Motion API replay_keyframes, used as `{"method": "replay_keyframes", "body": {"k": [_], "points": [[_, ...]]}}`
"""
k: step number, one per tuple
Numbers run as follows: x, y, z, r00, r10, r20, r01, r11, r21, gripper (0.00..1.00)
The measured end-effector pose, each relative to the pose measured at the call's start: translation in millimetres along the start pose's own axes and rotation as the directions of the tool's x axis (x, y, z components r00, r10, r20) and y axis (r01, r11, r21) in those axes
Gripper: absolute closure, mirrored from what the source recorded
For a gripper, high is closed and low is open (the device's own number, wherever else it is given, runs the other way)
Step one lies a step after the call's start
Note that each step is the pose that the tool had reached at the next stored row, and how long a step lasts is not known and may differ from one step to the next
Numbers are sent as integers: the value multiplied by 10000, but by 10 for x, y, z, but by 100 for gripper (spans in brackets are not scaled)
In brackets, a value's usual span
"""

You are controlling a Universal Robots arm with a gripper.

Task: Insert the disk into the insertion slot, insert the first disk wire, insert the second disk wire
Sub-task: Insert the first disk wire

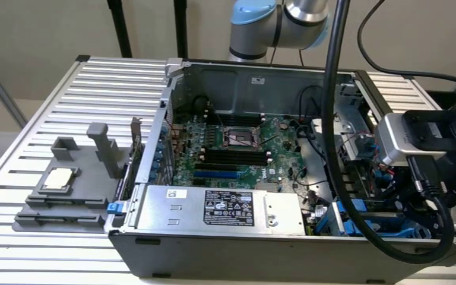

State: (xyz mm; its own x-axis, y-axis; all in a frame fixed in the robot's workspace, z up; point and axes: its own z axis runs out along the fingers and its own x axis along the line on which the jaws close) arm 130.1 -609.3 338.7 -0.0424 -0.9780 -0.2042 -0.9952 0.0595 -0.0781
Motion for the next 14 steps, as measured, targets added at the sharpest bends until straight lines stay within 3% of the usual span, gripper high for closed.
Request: {"method": "replay_keyframes", "body": {"k": [3, 14], "points": [[-7, 3, 6, 10000, -1, -32, 1, 10000, 22, 84], [-51, 24, 42, 9997, -15, -249, 16, 10000, 46, 84]]}}
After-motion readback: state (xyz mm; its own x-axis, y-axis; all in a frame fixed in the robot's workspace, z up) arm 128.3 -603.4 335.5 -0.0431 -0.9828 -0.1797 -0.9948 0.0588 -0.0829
